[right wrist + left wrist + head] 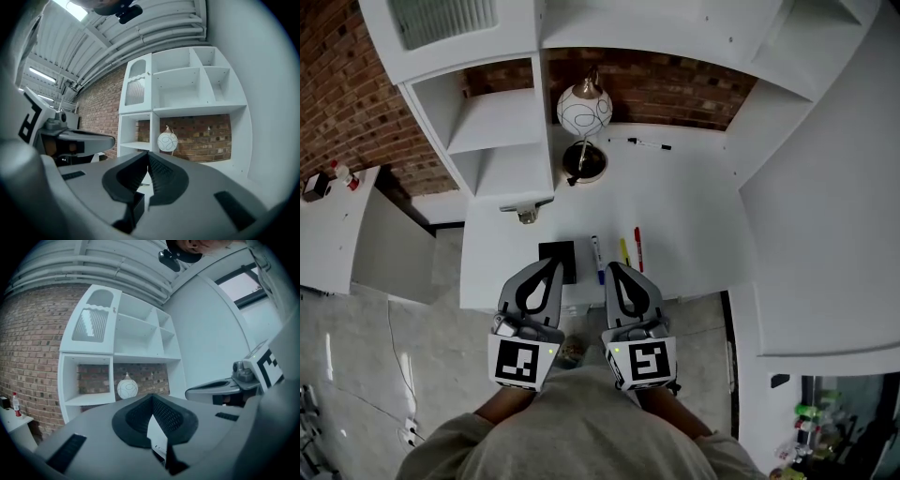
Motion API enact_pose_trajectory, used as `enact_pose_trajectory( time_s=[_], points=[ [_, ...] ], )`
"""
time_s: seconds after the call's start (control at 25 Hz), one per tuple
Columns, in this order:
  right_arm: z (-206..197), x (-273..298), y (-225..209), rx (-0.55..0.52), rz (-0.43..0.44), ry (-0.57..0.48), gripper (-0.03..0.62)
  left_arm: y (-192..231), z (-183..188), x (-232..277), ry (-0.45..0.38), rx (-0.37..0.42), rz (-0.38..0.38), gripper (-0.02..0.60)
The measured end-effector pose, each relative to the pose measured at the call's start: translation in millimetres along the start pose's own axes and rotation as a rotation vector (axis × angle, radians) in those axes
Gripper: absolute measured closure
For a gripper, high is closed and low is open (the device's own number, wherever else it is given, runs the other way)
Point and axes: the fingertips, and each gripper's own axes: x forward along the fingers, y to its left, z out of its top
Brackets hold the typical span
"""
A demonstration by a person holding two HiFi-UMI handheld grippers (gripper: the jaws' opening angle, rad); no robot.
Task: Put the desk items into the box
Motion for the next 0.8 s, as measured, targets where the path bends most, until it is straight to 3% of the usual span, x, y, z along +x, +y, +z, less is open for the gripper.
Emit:
enact_pose_trajectory(
  time_s=[0.24, 0.48, 0.8],
  points=[
    [-16.3, 4.0, -10.2, -0.001, -0.020, 0.037, 0.576, 0.3, -15.2, 6.7, -0.004, 0.004, -0.024, 0.578],
    [-24.4, 15.6, -6.2, -0.028, 0.045, 0.026, 0.576, 1.1, -36.9, 16.0, 0.014, 0.004, -0.048, 0.578],
    [-58.7, 33.3, -8.9, -0.049, 0.069, 0.066, 0.576, -4.2, -72.2, 31.6, 0.047, 0.051, -0.080, 0.578]
  ],
)
